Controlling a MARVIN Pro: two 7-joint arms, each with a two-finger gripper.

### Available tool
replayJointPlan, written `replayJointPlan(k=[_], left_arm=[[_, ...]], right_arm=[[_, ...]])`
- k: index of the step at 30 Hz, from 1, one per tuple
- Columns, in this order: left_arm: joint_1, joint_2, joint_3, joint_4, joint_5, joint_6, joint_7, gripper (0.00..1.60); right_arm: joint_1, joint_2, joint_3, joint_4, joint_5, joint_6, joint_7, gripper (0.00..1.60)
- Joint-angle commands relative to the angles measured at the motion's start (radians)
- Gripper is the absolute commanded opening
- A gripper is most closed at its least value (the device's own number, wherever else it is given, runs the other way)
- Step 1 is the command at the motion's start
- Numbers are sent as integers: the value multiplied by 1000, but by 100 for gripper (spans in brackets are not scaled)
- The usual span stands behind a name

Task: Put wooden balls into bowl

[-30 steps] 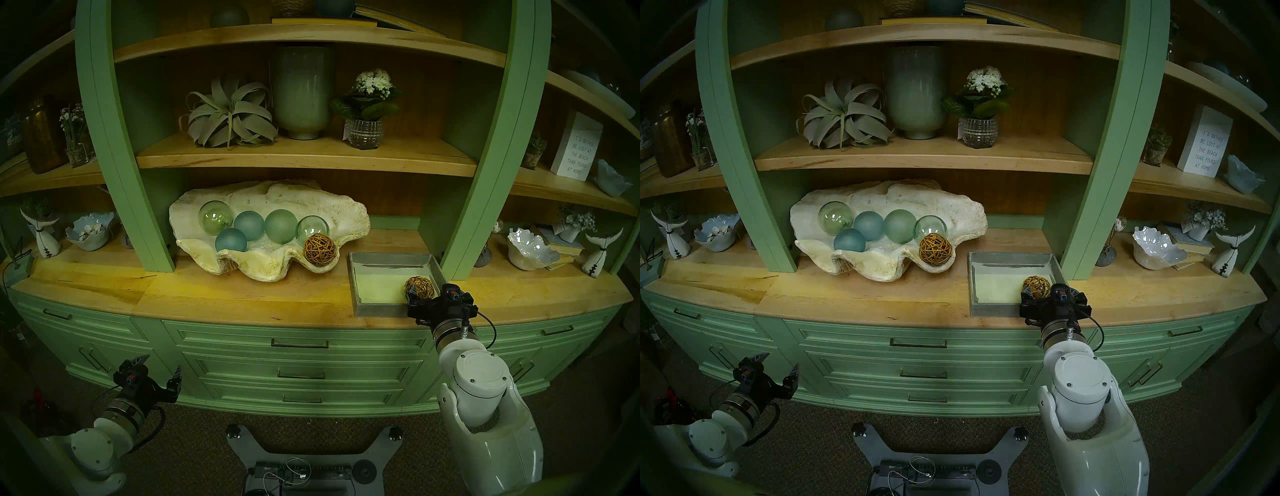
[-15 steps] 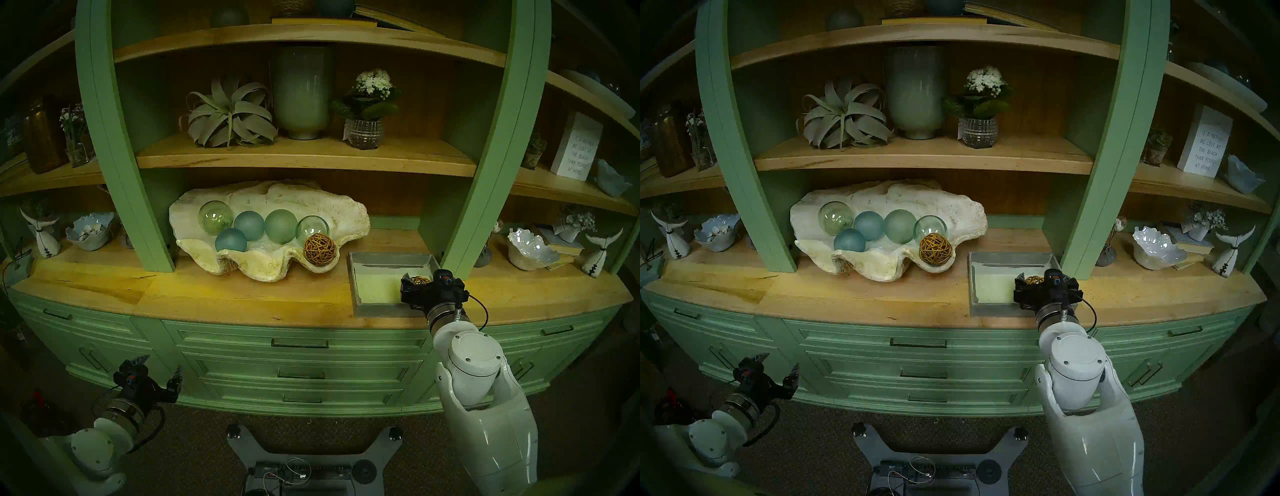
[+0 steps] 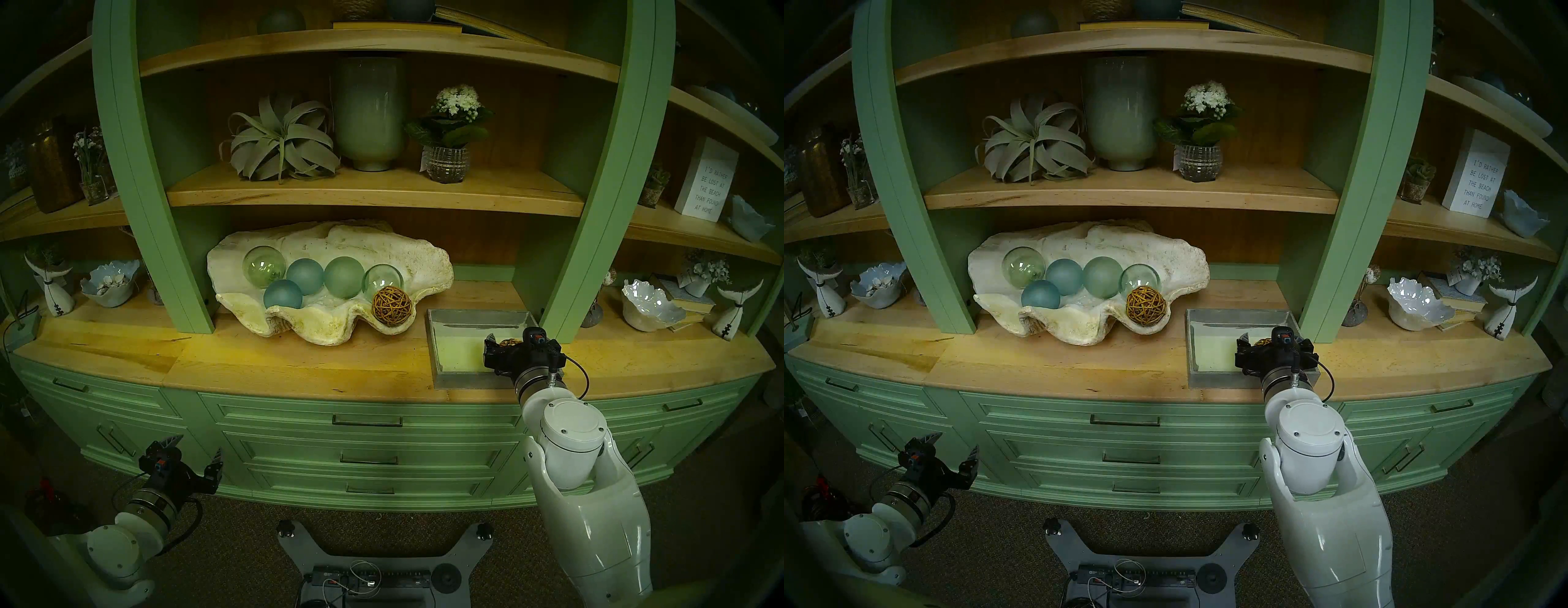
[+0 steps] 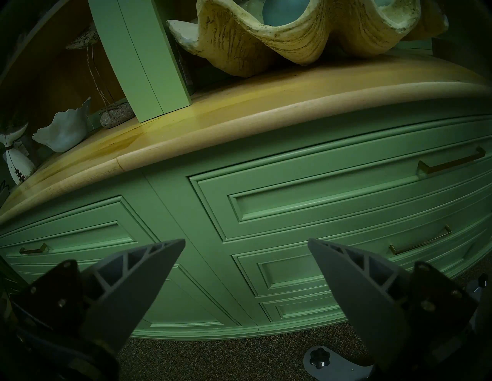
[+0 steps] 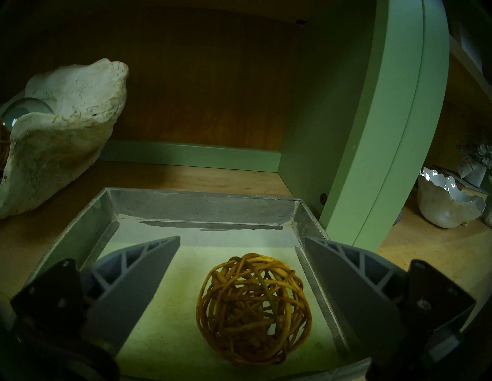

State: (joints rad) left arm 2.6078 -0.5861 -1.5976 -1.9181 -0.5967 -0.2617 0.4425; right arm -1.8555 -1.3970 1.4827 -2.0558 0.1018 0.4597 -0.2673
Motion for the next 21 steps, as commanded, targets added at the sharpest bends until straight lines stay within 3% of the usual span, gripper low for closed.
replayJointPlan(k=[1, 11, 21], left_arm=[[-1, 1, -13, -11, 2, -15, 0, 160], [0, 1, -13, -11, 2, -16, 0, 160], [-2, 1, -12, -11, 2, -15, 0, 160]], right_arm=[[26, 0, 9, -38, -4, -3, -6, 160], [16, -5, 12, -17, 4, 3, -2, 160], [100, -8, 24, 76, 33, 20, 29, 160]])
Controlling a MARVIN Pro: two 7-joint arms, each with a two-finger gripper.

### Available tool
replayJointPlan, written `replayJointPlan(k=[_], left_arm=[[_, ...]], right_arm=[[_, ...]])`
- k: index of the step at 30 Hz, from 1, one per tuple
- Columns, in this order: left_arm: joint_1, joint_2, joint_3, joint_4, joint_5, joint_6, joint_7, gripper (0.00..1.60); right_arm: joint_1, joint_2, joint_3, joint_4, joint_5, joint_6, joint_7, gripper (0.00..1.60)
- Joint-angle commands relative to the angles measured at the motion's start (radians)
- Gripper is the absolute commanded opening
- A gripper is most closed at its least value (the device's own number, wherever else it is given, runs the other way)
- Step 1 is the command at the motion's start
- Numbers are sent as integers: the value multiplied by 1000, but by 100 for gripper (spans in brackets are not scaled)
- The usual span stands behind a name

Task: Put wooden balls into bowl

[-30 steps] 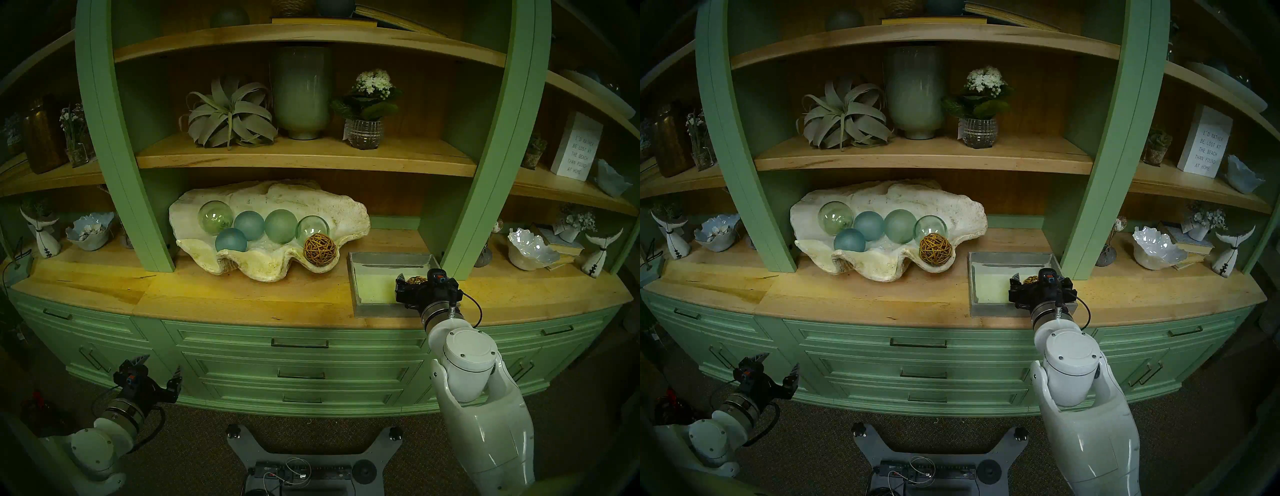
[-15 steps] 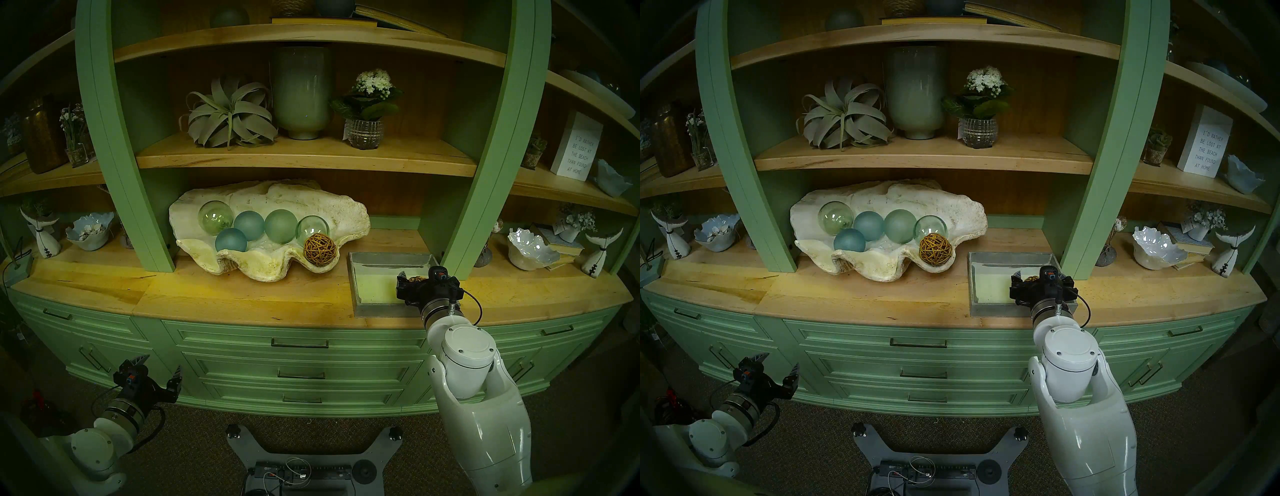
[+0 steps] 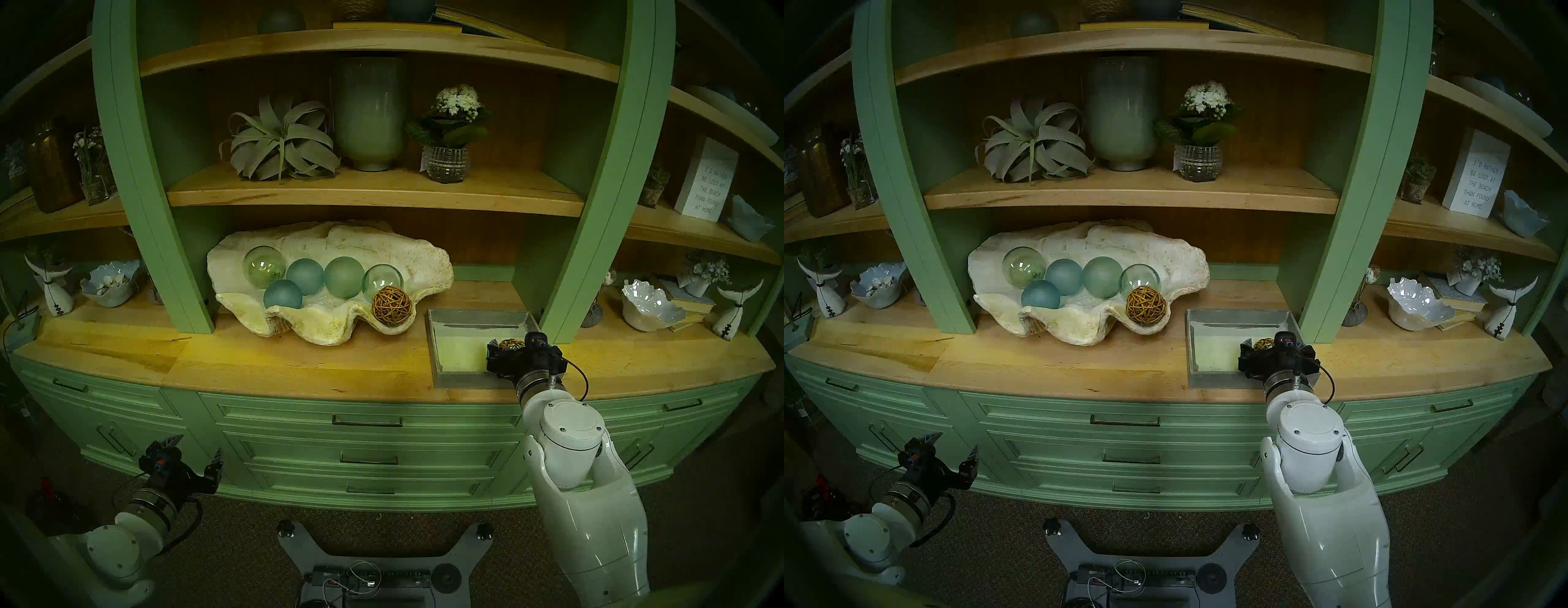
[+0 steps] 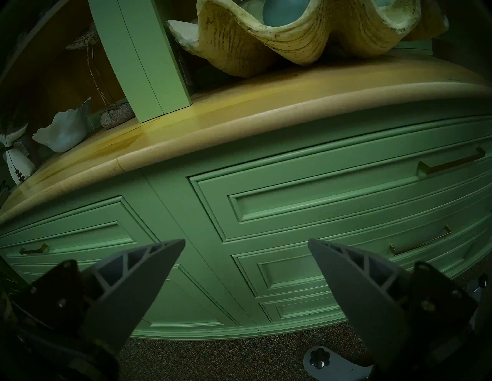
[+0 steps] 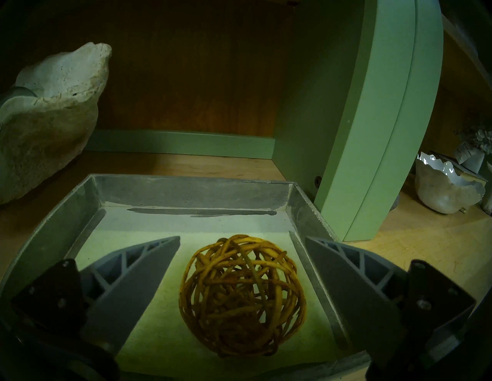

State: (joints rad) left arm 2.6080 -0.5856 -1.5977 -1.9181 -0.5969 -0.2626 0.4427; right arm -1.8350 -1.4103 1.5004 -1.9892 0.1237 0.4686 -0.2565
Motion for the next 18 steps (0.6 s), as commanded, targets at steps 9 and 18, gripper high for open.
replayJointPlan(k=[9, 18], left_arm=[[-2, 1, -12, -11, 2, -14, 0, 160], [-1, 1, -12, -11, 2, -15, 0, 160]], right_arm=[[120, 2, -6, 47, 16, 17, 29, 160], [116, 2, -7, 40, 13, 30, 34, 114]])
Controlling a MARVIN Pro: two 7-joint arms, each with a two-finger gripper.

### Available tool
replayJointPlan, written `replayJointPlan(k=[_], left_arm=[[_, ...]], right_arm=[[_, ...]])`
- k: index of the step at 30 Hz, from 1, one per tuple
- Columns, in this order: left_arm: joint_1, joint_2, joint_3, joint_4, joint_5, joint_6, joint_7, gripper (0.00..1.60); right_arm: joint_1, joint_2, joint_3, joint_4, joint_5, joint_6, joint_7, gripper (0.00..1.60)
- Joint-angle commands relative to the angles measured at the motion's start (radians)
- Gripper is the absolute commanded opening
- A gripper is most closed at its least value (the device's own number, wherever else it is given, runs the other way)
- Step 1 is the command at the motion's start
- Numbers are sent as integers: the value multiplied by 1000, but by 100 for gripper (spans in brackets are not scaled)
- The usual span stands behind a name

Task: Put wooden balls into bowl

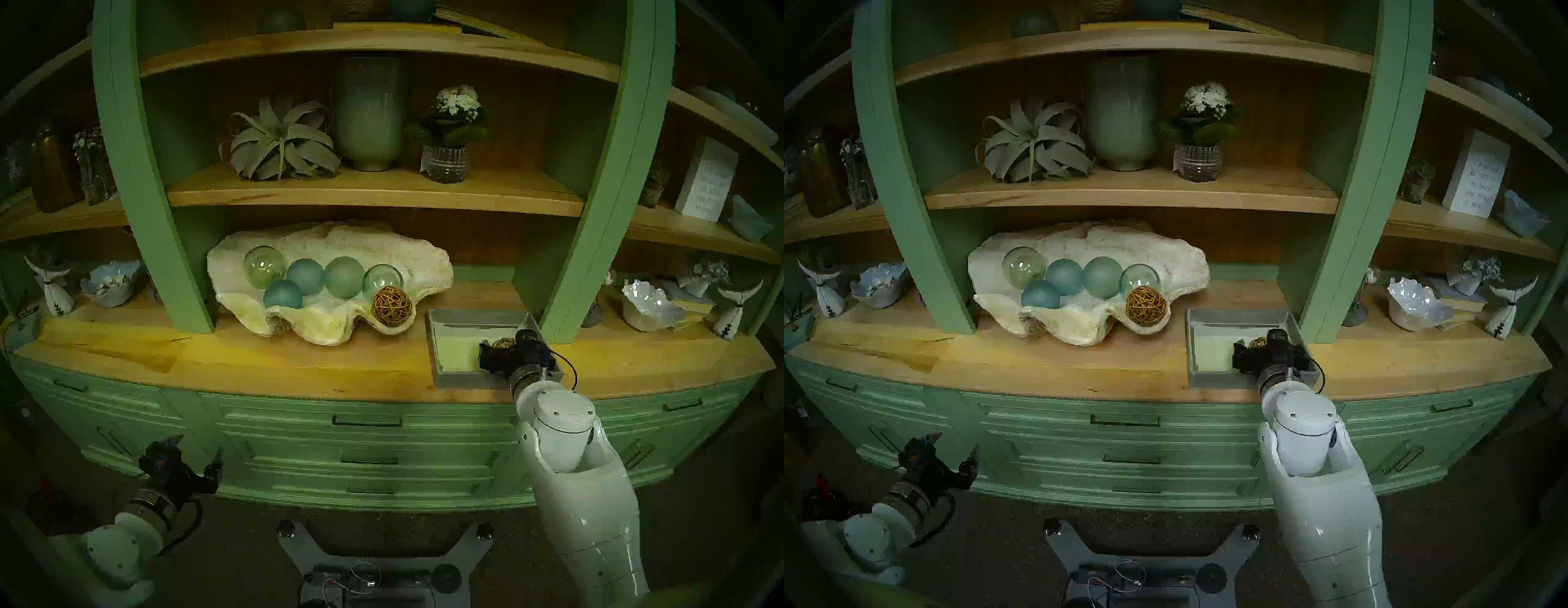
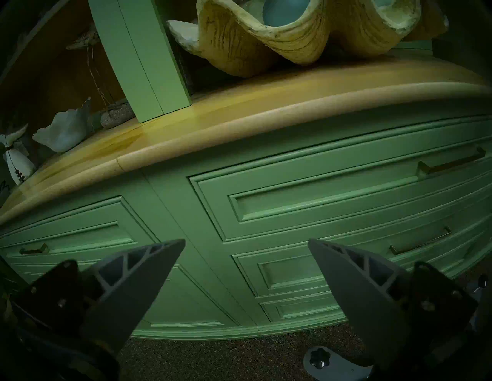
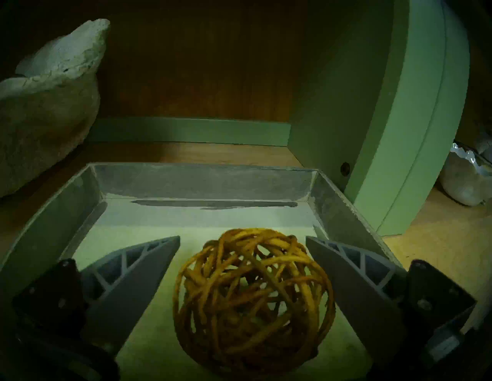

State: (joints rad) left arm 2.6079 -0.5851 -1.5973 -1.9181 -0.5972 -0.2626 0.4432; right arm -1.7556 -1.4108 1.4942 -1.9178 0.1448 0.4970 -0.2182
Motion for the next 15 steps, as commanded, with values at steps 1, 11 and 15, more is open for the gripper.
replayJointPlan(k=[1, 11, 15], left_arm=[[-1, 1, -12, -11, 2, -15, 0, 160], [0, 1, -13, -11, 2, -16, 0, 160], [0, 1, -13, -12, 2, -17, 0, 160]], right_arm=[[34, 2, -1, -32, -9, 0, -4, 69], [-7, 0, 3, -43, -9, 5, -6, 0], [-18, -3, 4, -45, -9, -4, -11, 0]])
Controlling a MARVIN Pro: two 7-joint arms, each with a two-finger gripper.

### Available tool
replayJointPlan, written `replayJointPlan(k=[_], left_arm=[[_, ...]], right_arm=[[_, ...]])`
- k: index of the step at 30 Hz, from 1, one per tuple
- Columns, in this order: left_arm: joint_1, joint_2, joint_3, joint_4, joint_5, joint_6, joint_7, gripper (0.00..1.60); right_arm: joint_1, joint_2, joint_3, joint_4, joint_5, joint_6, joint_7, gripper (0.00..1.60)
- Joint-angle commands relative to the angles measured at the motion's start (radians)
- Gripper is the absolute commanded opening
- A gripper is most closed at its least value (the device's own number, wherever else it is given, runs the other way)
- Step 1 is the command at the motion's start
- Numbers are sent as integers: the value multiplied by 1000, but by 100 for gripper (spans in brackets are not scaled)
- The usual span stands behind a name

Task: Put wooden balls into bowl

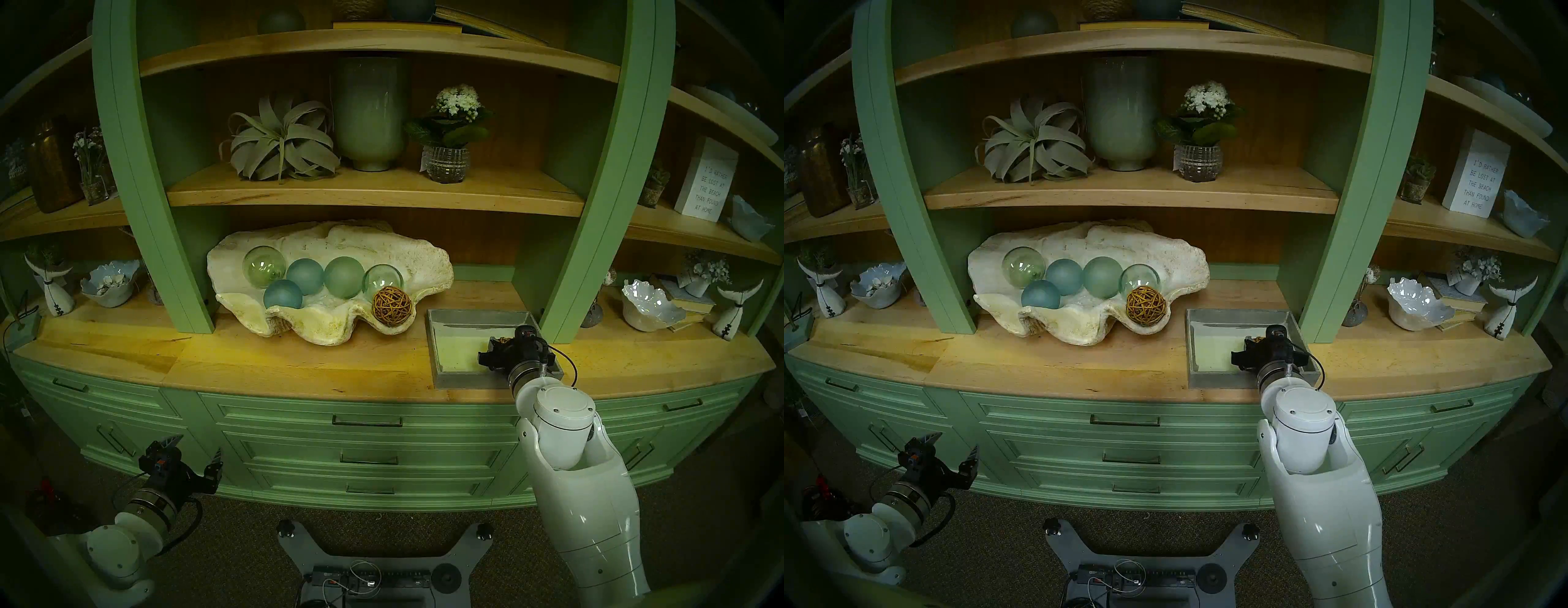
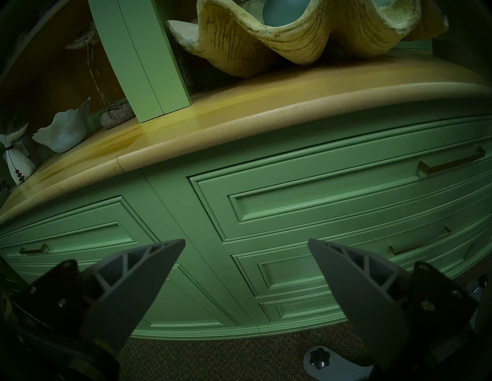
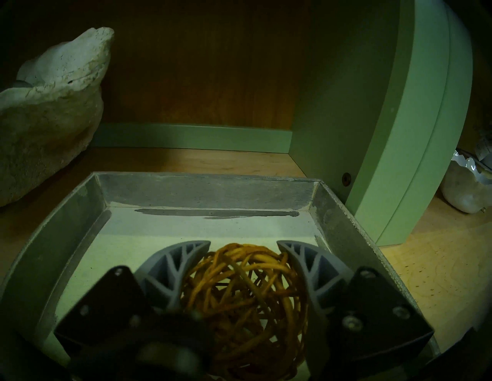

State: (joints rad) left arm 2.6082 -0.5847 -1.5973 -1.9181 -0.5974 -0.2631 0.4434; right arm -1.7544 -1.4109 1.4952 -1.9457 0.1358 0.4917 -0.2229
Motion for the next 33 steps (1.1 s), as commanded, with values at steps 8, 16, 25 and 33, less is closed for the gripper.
replayJointPlan(k=[8, 16, 25, 33], left_arm=[[0, 1, -13, -12, 2, -16, 0, 160], [0, 1, -13, -12, 2, -16, 0, 160], [0, 1, -13, -12, 2, -16, 0, 160], [0, 2, -13, -11, 2, -16, 0, 160]], right_arm=[[-1, -2, 0, -22, -5, -9, -9, 21], [-1, 6, -6, -20, -8, 3, -3, 160], [-9, -6, -9, -26, -12, 27, -22, 160], [-22, -4, -11, -43, -25, 54, -44, 160]])
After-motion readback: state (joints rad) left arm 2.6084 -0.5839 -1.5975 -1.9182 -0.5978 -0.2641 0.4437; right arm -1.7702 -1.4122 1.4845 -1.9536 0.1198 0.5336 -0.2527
